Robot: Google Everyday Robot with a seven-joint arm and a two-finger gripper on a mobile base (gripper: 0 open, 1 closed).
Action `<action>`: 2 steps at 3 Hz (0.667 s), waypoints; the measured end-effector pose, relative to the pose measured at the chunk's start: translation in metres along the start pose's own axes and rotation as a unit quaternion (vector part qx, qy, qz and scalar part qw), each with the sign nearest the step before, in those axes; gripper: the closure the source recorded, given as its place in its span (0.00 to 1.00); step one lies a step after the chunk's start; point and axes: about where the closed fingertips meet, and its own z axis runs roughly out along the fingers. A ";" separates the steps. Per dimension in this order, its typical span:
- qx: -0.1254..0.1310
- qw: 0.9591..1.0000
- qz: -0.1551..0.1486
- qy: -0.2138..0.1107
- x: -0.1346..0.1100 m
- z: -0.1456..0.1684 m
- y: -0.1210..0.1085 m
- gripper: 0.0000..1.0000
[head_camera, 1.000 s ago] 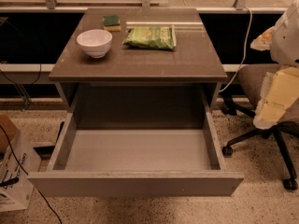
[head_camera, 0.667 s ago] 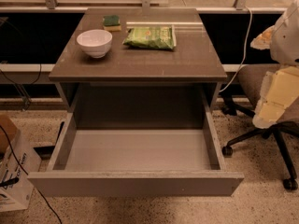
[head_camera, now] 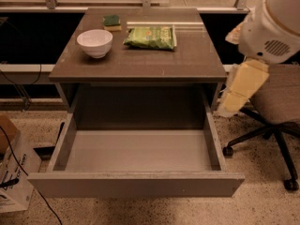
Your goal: Place green jalapeno chip bag into top drawer
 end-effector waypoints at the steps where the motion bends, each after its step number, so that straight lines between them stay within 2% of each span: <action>1: -0.009 0.997 0.020 -0.071 -0.029 0.023 -0.027 0.00; 2: -0.017 0.993 0.036 -0.115 -0.040 0.045 -0.059 0.00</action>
Offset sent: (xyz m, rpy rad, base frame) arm 0.1184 0.0328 -0.0168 0.3447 -0.0291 0.0010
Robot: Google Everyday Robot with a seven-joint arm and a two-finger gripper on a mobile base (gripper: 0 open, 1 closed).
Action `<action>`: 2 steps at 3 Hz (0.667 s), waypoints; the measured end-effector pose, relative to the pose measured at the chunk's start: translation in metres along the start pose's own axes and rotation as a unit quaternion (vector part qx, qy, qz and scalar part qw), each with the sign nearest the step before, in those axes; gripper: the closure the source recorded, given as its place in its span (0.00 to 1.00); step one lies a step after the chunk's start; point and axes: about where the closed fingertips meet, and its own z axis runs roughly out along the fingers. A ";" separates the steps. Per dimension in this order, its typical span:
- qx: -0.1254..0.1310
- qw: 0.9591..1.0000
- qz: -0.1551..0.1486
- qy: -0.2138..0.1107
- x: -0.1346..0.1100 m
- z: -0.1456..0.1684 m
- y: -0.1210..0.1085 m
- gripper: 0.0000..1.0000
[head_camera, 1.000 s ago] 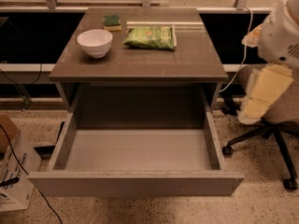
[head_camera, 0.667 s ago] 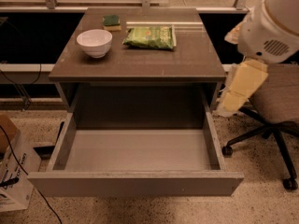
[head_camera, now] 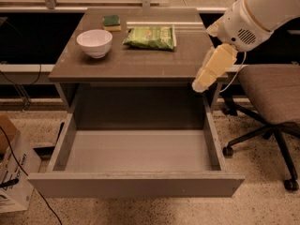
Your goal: Place green jalapeno chip bag into top drawer
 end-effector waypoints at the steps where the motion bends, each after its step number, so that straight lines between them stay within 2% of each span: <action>1: 0.000 1.000 0.000 0.000 0.000 0.000 0.000 0.00; 2: 0.018 0.999 0.019 -0.028 -0.006 0.009 -0.009 0.00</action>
Offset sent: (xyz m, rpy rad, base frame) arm 0.0642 0.0187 -0.0079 0.3095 -0.1691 -0.2080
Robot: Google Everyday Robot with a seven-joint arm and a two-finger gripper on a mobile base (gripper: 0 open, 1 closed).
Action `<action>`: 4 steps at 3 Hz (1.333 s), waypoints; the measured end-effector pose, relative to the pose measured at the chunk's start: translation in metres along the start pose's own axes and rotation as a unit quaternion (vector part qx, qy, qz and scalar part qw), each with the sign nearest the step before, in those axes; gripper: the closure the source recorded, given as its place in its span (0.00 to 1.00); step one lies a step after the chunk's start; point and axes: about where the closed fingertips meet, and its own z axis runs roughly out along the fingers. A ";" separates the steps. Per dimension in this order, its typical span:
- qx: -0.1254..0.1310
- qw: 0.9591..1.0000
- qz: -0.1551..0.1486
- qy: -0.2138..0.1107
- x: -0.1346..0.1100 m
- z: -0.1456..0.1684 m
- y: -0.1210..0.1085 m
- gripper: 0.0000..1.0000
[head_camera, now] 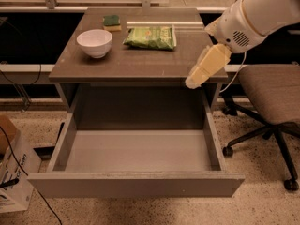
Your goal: Place green jalapeno chip bag into top drawer
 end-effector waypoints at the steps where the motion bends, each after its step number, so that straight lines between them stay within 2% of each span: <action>1: 0.042 0.996 0.039 -0.066 -0.016 0.028 -0.040 0.00; 2: 0.068 0.988 0.067 -0.121 -0.033 0.053 -0.087 0.00; 3: 0.083 0.980 0.095 -0.155 -0.045 0.079 -0.133 0.00; 4: 0.086 0.978 0.098 -0.161 -0.047 0.082 -0.142 0.00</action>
Offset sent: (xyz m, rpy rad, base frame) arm 0.1803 0.0174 -0.0016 0.3915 -0.2099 -0.2014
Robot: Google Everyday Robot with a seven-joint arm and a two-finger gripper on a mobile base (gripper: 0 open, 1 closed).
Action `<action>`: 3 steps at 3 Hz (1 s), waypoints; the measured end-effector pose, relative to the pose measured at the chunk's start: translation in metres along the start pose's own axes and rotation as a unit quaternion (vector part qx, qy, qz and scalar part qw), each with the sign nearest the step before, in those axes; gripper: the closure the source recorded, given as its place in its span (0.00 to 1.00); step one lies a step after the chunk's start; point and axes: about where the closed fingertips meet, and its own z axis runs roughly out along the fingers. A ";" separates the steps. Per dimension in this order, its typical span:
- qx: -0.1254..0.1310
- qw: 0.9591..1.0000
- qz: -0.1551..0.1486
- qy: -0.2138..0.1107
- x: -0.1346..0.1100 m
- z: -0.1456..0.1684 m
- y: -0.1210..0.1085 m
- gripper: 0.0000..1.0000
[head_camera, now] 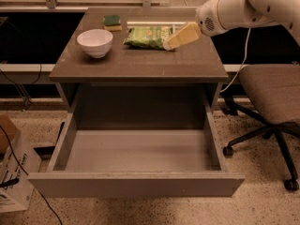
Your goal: Place green jalapeno chip bag into top drawer
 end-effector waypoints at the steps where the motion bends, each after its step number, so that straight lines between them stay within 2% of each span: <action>1: 0.003 1.000 0.018 0.024 0.009 0.012 0.003 0.00; 2: 0.010 0.999 0.024 0.022 0.002 0.034 0.003 0.00; 3: 0.017 0.998 0.056 0.009 -0.001 0.072 -0.002 0.00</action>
Offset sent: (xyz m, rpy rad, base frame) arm 0.0352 0.0359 -0.0238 0.0011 0.0357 -0.0794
